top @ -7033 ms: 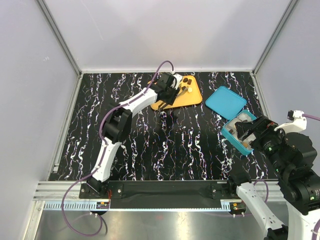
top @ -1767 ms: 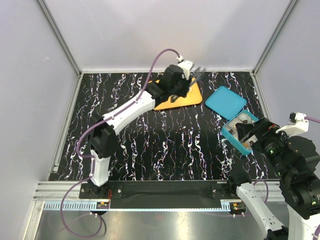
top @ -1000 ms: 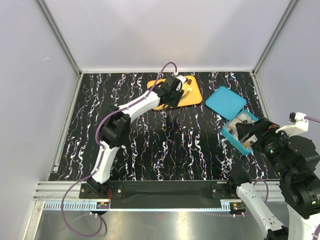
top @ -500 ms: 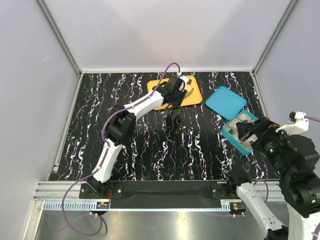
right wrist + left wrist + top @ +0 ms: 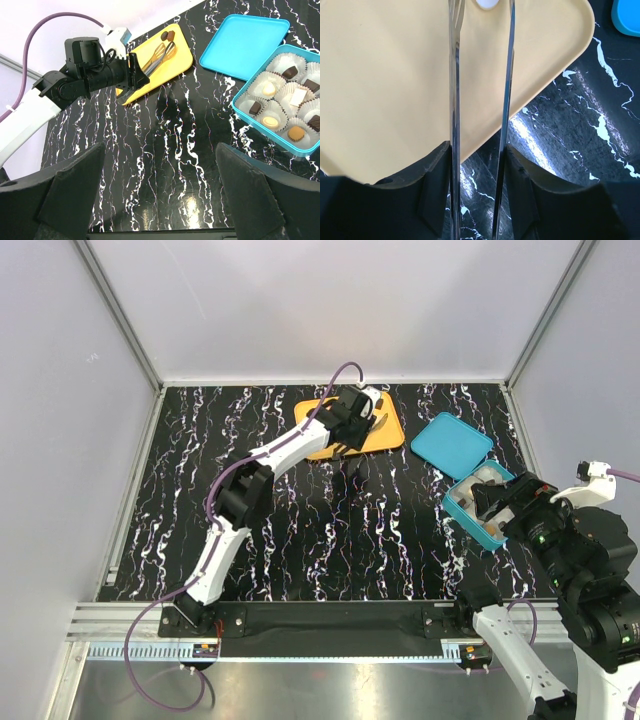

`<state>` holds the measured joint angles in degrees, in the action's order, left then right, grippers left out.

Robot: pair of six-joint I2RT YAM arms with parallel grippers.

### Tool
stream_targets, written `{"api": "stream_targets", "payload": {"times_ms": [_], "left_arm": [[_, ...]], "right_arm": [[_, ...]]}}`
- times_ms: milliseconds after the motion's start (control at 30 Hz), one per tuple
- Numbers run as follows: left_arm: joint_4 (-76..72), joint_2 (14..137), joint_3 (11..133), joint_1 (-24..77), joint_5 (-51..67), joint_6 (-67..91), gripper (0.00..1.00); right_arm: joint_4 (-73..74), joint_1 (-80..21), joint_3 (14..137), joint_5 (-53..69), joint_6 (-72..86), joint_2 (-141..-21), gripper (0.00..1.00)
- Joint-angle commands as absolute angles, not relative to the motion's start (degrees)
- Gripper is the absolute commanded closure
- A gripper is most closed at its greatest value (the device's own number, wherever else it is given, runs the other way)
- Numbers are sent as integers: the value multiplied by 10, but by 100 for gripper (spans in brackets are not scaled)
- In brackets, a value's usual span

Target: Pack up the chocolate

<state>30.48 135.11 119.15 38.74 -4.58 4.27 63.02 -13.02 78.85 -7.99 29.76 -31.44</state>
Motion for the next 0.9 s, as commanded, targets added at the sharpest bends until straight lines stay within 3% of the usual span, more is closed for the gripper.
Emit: {"api": "stream_targets", "payload": {"times_ms": [0,867], "left_arm": [[304,1359,1227,388,-54,31,53],[306,1346,1226,400,-59,21,62]], "right_arm": [[616,-132,795,-94,287,-323,0],[618,-132,796,-92,291,-315,0]]}}
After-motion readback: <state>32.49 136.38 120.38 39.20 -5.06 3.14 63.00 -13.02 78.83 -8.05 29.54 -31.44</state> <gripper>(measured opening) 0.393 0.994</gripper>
